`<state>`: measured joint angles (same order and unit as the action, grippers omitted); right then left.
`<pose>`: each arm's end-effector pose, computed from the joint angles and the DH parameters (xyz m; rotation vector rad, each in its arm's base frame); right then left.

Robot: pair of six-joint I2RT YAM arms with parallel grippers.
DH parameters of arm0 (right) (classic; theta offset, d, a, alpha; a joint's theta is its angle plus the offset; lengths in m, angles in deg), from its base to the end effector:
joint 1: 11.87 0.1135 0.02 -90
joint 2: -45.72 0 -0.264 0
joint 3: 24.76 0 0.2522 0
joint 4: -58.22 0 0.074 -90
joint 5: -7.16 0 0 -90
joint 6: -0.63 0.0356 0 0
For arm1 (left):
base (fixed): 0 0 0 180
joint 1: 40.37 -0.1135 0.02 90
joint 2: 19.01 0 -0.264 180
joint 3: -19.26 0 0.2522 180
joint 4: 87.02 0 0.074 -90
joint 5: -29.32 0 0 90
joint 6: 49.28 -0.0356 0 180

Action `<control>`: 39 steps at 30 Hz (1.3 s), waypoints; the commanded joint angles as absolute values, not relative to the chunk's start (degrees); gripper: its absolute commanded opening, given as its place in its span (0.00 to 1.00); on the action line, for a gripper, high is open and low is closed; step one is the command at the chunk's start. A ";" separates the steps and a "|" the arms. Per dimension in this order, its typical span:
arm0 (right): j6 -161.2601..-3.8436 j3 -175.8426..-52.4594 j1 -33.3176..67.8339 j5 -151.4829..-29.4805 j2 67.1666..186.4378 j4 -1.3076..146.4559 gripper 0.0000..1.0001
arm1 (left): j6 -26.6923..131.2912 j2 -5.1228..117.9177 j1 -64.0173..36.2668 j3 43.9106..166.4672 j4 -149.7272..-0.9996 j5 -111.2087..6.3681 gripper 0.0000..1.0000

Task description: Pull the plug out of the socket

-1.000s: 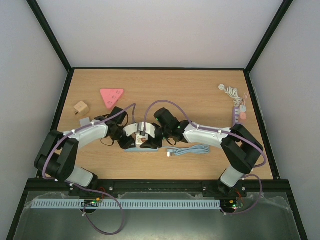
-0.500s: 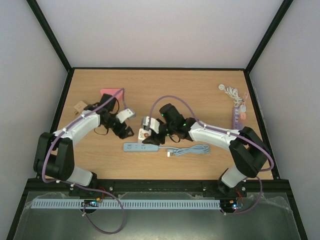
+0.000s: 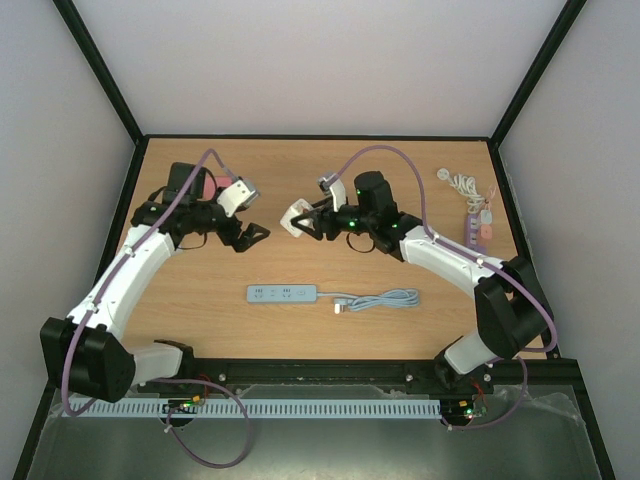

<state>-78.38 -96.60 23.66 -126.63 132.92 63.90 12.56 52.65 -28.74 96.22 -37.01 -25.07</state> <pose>0.2651 0.2196 0.2746 -0.9503 1.8100 1.2621 0.2517 -0.0730 0.3150 1.0349 1.9858 -0.5723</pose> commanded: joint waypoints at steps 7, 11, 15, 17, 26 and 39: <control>-51.43 -95.16 23.54 -130.18 131.87 45.10 0.21 | 17.76 49.63 -14.34 96.42 -45.57 -39.28 1.00; -47.85 -93.69 23.55 -130.75 132.35 42.96 0.21 | 18.92 50.60 -12.99 97.35 -46.49 -40.37 1.00; -43.44 -91.54 23.55 -131.43 132.59 38.18 0.21 | 19.45 51.70 -12.24 97.75 -47.69 -40.93 0.97; -43.19 -91.46 23.55 -131.43 132.56 38.06 0.21 | 19.52 52.50 -11.89 98.03 -48.13 -41.04 0.95; -39.42 -89.81 23.64 -131.00 132.47 36.45 0.25 | 21.31 55.85 -10.28 100.08 -51.06 -43.28 0.80; -45.27 -92.05 23.29 -132.50 132.42 41.04 0.64 | 22.34 54.37 -12.78 97.62 -50.67 -41.77 0.43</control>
<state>-37.10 -89.17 23.33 -129.23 133.03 38.96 19.64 56.41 -10.05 98.71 -48.94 -42.62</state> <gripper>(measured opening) 0.568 0.632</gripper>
